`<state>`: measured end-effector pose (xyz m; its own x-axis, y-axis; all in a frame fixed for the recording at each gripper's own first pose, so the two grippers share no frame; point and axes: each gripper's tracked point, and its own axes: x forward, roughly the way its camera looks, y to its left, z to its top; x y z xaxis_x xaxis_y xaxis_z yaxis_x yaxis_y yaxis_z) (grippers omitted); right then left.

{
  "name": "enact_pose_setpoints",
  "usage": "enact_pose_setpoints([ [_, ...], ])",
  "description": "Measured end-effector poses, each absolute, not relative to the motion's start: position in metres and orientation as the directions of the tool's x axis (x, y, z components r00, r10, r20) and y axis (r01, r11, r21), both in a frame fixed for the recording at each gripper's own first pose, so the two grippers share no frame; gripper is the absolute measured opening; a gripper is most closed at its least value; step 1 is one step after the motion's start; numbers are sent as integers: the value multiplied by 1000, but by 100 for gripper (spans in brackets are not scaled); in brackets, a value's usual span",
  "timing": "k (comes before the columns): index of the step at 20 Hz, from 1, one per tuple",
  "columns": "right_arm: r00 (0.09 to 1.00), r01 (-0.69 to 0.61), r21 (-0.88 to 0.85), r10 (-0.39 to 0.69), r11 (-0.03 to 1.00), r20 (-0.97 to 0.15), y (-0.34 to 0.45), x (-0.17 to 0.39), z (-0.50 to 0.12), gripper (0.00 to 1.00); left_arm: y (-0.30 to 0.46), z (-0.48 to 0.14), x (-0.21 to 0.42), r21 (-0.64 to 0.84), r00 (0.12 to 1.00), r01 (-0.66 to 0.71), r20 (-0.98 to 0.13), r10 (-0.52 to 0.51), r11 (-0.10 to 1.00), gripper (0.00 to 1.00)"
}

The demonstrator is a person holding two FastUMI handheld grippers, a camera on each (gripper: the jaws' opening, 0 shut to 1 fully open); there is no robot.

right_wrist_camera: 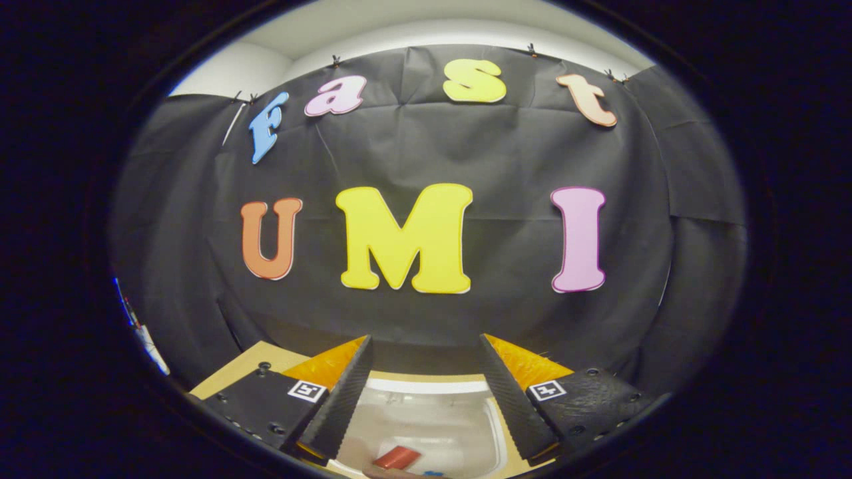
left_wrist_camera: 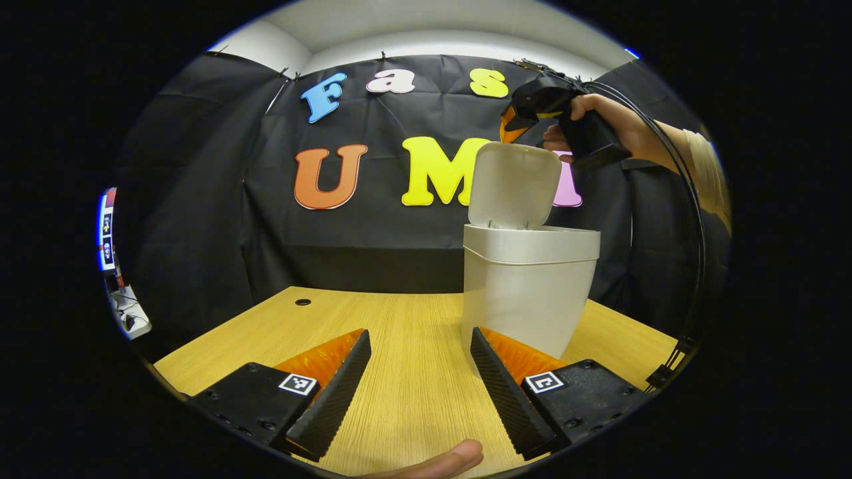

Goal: Press the lid of the desktop garbage bin to open it, pick up the crumpled paper on the desktop and throw it into the bin, then pick up the pop can on the desktop and drop it into the bin, and finally close the garbage bin lid.

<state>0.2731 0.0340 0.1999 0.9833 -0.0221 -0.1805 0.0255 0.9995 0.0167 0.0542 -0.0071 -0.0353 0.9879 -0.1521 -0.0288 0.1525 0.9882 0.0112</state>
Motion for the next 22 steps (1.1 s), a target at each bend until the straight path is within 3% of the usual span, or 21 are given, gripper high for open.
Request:
enact_pose_setpoints([
  [6, 929, -11, 73, 37, 997, -368, 28, 253, 145, 95, -22, -46, 55, -5, 983, 174, -65, -174, 985, 98],
  [22, 852, 2, -17, -11, 1000, -524, 25, 215, 64, 97, -28, -66, 63, 49, 984, 146, -107, -140, 988, 98],
])
